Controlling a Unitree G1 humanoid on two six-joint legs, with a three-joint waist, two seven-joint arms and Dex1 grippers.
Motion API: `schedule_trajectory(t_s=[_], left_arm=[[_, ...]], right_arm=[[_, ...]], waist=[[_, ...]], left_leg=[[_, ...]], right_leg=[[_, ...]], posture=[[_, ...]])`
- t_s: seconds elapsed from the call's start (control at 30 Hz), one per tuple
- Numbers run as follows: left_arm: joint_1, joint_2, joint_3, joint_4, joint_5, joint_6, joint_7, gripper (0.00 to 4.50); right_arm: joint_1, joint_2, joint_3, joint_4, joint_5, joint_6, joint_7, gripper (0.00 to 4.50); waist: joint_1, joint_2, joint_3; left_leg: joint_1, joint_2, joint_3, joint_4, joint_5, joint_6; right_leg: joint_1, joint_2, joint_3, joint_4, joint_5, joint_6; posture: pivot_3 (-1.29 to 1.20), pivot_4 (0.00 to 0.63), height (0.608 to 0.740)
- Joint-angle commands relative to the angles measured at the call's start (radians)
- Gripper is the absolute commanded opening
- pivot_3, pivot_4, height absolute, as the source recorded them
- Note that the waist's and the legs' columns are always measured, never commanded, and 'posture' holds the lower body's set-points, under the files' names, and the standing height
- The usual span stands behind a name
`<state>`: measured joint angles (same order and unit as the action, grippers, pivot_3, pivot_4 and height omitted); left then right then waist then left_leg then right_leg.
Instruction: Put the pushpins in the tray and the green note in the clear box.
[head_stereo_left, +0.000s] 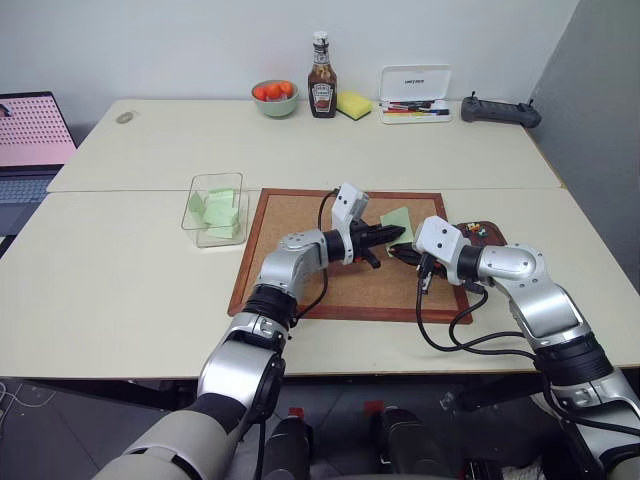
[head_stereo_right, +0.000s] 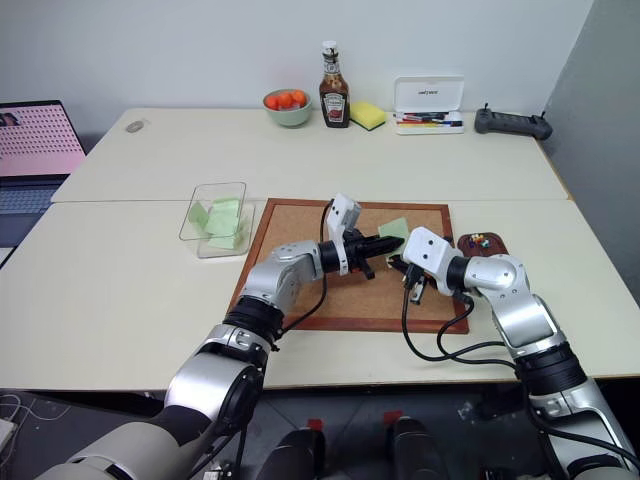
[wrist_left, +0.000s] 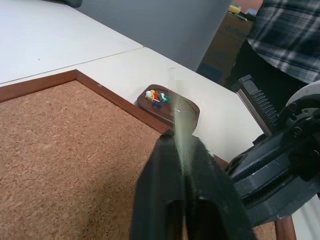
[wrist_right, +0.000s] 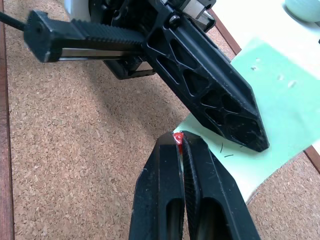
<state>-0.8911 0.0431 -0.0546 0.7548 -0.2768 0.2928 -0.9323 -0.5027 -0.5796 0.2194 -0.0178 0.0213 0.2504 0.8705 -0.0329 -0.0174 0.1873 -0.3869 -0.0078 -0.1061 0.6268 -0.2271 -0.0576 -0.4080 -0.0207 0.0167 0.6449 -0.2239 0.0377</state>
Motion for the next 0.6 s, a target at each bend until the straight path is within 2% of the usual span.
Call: schedule_trajectory(t_s=[0.03, 0.6], left_arm=[[0.006, 0.002, -0.002, -0.034, 0.003, -0.019, -0.012, 0.01], [0.049, 0.016, 0.002, -0.061, 0.024, -0.046, 0.021, 0.01]], right_arm=[[-0.017, 0.004, -0.009, -0.044, 0.002, -0.013, -0.002, 0.00], [0.027, 0.018, -0.098, -0.113, 0.093, 0.072, -0.032, 0.00]], waist=[[0.000, 0.000, 0.000], [0.001, 0.000, 0.000]], left_leg=[[0.000, 0.000, 0.000, 0.000, 0.000, 0.000], [0.000, 0.000, 0.000, 0.000, 0.000, 0.000]], right_leg=[[0.000, 0.000, 0.000, 0.000, 0.000, 0.000], [0.000, 0.000, 0.000, 0.000, 0.000, 0.000]], posture=[[0.00, 0.150, 0.740], [0.00, 0.150, 0.740]])
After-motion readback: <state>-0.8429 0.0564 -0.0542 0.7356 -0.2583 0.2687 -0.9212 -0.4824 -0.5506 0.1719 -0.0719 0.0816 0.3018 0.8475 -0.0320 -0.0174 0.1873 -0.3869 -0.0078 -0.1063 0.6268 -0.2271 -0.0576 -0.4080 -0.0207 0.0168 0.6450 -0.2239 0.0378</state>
